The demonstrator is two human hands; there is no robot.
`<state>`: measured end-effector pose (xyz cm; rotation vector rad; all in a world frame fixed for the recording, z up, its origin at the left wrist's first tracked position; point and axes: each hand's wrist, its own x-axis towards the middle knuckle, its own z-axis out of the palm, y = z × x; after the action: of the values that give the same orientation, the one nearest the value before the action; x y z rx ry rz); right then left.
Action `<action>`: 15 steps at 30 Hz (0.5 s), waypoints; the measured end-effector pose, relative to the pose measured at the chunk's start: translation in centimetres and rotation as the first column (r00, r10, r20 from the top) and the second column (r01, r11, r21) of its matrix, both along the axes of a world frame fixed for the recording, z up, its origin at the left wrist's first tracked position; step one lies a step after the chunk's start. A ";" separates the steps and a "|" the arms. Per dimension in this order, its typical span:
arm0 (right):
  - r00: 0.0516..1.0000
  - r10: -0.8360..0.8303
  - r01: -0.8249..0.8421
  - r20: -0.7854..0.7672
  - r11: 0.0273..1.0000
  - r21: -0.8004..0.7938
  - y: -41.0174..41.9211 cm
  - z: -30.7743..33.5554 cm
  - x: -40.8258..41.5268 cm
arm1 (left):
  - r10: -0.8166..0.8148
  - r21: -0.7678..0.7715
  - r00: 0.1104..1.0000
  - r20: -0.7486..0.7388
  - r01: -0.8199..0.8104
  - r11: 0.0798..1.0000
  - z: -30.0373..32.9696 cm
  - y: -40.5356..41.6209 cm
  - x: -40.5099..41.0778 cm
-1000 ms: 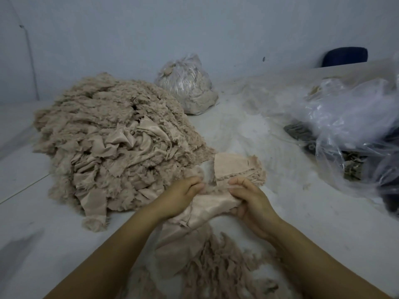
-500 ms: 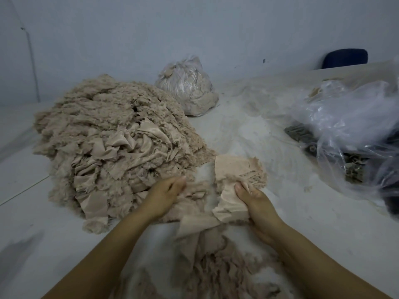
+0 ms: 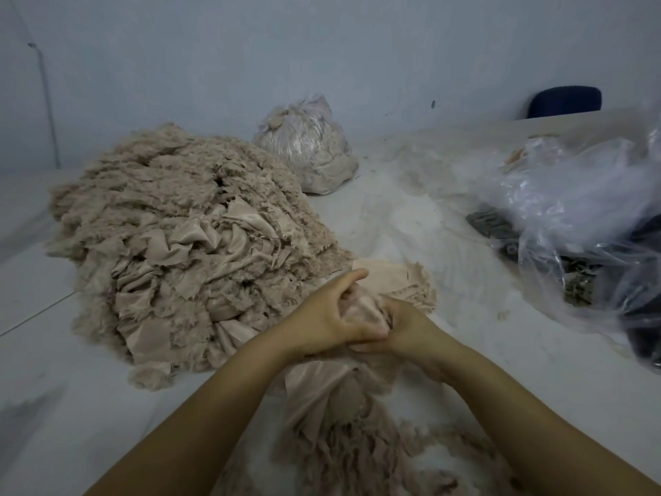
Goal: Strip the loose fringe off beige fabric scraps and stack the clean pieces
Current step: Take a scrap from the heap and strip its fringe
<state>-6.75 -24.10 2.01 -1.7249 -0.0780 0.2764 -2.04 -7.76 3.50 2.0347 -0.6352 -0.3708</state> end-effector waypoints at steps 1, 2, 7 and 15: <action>1.000 -0.007 0.007 0.003 1.000 0.009 0.1 0.1 0.1 | 0.000 0.032 0.999 0.046 -0.001 0.999 0.2 -0.6 0.2; 0.999 -0.044 0.044 0.007 0.998 0.040 0.2 0.1 0.1 | 0.026 0.015 0.998 0.056 -0.027 1.000 0.4 -0.9 0.3; 0.981 -0.187 0.194 -0.053 0.952 0.236 0.0 -1.3 -0.5 | 0.172 -0.307 0.904 -0.391 -0.304 0.902 0.0 -1.0 0.9; 0.981 -0.196 0.191 -0.018 0.931 0.312 1.4 -2.5 -0.9 | 0.349 -0.286 0.822 -0.450 -0.503 0.816 -0.6 -1.6 1.8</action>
<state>-7.61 -22.71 -0.50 -1.4057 0.0381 0.0993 -0.25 -9.36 2.86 1.5903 0.0175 -0.3169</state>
